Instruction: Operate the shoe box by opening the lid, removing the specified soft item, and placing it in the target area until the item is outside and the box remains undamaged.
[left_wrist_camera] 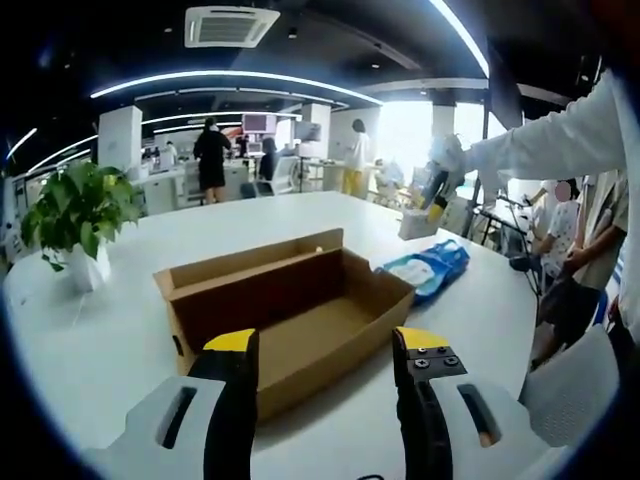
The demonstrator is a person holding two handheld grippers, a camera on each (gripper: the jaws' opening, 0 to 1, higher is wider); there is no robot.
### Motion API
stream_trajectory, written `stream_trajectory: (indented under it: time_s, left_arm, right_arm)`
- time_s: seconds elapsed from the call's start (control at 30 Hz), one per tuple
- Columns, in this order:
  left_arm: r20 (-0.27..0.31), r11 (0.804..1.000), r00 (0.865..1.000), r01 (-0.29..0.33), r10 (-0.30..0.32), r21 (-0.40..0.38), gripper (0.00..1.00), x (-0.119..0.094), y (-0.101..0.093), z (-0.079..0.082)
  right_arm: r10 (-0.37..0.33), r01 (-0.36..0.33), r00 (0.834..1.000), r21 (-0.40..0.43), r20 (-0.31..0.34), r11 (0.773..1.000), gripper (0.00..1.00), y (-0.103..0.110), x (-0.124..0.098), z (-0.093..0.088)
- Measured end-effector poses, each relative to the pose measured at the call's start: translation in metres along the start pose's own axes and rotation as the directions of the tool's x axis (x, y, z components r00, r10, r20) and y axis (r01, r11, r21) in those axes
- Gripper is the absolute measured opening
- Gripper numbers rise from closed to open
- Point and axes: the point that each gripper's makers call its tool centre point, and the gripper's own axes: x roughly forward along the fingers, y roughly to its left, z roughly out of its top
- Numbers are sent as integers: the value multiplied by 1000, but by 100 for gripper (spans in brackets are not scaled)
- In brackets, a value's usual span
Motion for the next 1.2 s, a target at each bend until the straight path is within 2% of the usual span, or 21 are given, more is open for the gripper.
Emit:
stream_trajectory:
  time_s: [0.23, 0.57, 0.77, 1.2]
  left_arm:
    - [-5, 1000, 1000, -13, 13, -3, 55, 2, -1, 0]
    - [-30, 999, 999, -39, 39, -1, 55, 2, -1, -4]
    - [-40, 998, 997, -61, 61, -4, 55, 3, 2, -6]
    - [-51, 998, 996, -68, 68, 1, 54, 9, -2, -5]
  right_arm:
    - [11, -11, 999, -7, -37, 1000, 16, -5, 9, -28]
    - [33, -34, 999, -7, -43, 999, 15, -13, 26, -54]
    - [58, -60, 997, -31, -46, 998, 15, -13, 34, -64]
    - [115, -119, 991, -69, -64, 991, 15, -4, 43, -76]
